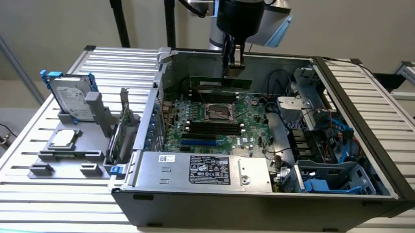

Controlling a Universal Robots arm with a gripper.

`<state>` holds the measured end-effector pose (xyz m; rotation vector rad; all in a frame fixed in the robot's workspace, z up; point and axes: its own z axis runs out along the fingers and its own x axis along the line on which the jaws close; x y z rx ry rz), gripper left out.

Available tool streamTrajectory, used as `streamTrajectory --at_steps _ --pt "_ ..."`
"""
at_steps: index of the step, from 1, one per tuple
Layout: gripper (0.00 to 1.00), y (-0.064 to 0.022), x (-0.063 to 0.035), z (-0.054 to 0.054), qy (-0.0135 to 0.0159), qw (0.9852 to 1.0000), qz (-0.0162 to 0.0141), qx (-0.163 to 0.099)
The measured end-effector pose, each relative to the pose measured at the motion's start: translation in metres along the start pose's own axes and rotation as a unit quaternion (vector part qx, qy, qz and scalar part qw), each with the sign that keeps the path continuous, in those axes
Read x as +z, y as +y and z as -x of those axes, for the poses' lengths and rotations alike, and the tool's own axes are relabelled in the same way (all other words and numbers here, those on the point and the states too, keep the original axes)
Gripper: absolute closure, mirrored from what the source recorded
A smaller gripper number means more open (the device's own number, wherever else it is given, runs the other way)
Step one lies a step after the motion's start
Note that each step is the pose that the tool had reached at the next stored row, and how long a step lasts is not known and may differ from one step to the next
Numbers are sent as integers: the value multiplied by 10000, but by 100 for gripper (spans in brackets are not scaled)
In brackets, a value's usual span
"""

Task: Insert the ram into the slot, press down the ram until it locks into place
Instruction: 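Insert the ram into the slot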

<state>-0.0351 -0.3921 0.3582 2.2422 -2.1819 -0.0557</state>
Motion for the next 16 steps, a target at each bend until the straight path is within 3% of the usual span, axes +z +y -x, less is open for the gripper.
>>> streamTrajectory --at_steps 16 --pt "87 -1 289 -137 0 10000 0 0"
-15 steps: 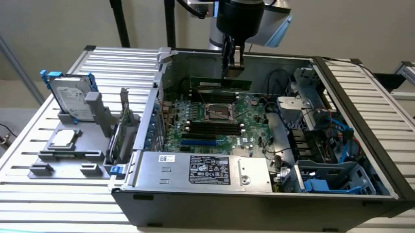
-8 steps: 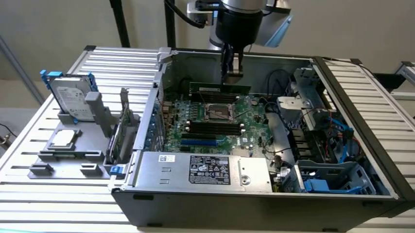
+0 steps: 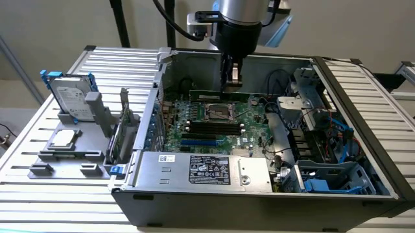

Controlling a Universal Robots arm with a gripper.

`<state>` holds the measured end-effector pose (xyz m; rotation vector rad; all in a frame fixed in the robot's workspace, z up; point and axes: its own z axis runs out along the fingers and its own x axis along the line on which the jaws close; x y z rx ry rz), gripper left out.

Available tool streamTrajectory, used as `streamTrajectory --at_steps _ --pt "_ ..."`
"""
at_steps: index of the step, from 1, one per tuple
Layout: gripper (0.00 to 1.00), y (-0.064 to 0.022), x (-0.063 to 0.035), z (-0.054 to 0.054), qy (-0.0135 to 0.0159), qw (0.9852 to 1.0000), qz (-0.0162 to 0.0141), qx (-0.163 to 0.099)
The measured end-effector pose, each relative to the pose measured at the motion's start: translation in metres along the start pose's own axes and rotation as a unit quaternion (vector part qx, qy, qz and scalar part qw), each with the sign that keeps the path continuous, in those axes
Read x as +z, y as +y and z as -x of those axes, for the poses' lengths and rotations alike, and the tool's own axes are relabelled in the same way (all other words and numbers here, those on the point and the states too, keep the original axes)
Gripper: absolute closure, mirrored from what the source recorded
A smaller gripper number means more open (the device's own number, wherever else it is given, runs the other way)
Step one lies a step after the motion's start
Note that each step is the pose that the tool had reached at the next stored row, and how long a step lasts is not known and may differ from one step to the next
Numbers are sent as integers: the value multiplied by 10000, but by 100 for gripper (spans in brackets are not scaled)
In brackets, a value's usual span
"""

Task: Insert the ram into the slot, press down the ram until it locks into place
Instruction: 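Insert the ram into the slot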

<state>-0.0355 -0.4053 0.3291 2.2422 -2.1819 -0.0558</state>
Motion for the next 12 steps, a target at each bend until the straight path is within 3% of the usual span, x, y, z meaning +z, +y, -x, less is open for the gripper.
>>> streamTrajectory --at_steps 12 --pt "87 -2 217 -64 0 10000 0 -1"
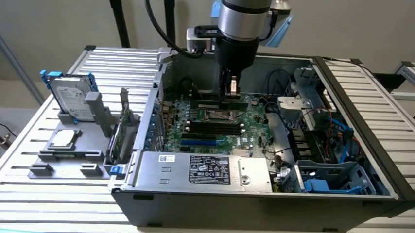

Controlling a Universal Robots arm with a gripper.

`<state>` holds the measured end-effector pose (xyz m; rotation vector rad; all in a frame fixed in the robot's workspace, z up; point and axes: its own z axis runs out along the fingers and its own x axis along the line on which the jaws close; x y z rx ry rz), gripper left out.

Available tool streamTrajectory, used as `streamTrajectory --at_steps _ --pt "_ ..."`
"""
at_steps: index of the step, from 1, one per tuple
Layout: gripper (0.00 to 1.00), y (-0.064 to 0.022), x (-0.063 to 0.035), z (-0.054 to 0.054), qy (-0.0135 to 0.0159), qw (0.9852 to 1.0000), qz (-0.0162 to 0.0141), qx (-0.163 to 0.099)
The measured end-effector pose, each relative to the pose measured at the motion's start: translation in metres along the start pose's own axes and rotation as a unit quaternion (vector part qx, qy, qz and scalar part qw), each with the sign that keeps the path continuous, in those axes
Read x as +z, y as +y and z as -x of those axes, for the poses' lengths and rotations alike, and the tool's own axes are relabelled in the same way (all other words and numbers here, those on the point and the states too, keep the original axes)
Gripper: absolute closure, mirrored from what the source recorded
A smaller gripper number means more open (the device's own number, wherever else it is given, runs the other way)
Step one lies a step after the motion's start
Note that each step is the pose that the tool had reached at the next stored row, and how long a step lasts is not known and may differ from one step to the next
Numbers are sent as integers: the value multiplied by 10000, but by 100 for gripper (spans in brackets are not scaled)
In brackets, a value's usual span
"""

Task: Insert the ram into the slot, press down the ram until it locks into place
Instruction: 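Insert the ram into the slot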

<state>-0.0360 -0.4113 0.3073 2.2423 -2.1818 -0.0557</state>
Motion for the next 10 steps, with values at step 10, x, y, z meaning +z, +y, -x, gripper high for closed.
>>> streamTrajectory --at_steps 10 --pt "87 21 182 -3 0 10000 0 0"
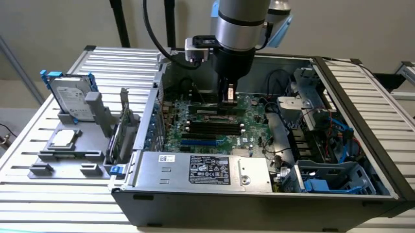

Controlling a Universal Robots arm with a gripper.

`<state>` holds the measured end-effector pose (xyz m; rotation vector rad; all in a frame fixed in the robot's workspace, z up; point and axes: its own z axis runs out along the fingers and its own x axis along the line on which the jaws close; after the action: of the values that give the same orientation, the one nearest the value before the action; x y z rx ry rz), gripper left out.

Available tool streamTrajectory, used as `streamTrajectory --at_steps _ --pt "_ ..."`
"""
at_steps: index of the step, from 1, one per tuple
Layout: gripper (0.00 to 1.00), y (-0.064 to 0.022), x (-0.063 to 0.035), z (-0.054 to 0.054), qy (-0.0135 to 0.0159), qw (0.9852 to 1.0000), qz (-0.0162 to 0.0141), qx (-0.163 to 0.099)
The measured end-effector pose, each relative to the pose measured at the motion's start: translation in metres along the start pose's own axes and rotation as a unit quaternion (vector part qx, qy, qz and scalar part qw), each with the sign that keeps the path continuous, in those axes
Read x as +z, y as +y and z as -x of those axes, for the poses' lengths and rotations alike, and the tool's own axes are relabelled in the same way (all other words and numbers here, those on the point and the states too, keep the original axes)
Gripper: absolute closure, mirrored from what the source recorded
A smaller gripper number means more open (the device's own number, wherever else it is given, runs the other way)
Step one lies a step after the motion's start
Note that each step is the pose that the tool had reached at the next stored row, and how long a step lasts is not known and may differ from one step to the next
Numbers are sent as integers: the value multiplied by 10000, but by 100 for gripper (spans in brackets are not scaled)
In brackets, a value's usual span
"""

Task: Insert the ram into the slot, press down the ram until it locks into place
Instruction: 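Insert the ram into the slot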

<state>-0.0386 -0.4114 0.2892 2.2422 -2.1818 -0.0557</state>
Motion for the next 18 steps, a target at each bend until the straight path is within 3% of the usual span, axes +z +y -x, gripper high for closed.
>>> streamTrajectory --at_steps 18 --pt "87 -11 329 56 0 10000 0 1"
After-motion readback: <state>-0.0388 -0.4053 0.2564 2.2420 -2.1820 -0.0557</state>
